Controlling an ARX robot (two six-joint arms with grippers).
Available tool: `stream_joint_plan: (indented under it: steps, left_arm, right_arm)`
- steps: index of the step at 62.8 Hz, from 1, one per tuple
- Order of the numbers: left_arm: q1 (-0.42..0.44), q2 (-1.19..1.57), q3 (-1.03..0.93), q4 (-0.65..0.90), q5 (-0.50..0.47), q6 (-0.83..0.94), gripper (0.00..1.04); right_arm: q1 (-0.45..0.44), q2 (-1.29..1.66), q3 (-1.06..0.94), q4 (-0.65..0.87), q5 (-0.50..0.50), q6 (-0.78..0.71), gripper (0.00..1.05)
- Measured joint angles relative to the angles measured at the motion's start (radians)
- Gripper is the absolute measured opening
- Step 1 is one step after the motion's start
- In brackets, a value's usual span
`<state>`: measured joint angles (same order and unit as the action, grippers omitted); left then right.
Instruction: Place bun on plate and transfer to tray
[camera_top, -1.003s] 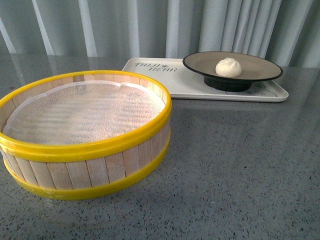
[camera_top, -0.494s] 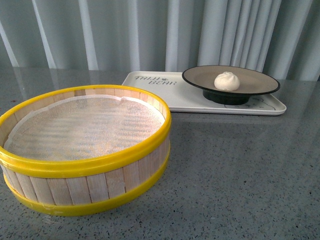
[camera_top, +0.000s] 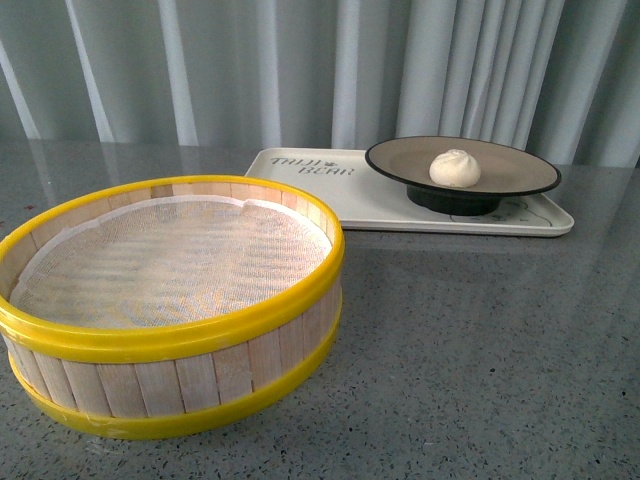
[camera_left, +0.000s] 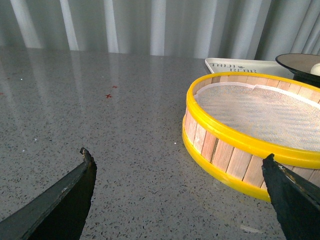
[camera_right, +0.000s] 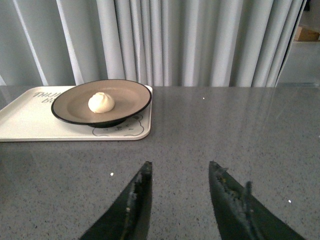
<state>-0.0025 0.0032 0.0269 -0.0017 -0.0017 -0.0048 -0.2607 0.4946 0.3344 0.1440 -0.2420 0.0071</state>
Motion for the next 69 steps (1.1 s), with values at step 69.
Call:
stream_joint_plan:
  steps: [69]
  left_arm:
    - [0.0,0.0,0.0,0.0,0.0,0.0,0.98]
  right_arm:
    - [0.257,-0.448,-0.293,-0.146,0.241,-0.005,0.02]
